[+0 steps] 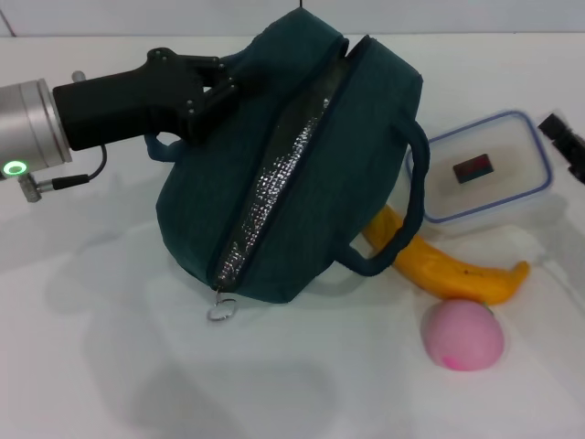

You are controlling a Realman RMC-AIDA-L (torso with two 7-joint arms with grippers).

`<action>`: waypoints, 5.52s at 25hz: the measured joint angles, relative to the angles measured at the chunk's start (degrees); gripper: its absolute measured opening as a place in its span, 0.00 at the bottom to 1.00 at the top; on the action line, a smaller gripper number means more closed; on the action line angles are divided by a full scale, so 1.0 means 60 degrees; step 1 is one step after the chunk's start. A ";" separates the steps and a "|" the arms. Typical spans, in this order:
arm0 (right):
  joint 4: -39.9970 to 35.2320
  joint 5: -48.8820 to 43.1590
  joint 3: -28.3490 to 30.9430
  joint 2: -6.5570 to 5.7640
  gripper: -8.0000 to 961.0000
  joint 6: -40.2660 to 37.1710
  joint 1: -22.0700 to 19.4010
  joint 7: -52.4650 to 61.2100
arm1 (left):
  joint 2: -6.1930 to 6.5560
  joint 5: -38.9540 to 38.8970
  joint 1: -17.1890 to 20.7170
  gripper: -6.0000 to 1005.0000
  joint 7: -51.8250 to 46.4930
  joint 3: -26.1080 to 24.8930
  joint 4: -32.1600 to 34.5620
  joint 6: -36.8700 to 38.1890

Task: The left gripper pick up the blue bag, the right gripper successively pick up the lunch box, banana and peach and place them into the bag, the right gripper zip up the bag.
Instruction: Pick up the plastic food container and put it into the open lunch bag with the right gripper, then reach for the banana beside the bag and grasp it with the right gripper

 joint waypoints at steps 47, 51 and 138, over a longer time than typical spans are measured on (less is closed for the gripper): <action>-0.1323 -0.2047 0.1039 -0.0441 0.17 -0.1767 0.3514 0.0051 | -0.0045 0.0073 -0.0741 0.08 0.0844 0.0450 -0.0881 -0.1815; -0.1295 -0.2493 0.1036 -0.0355 0.18 -0.1545 0.3189 0.0054 | -0.0044 0.0044 -0.0746 0.08 0.0907 0.0436 -0.0885 -0.1980; -1.0484 -2.4608 0.3079 0.0153 0.74 0.1870 0.1538 1.4398 | -0.0087 -0.0105 -0.1073 0.10 0.2794 0.0469 -0.2322 -0.2908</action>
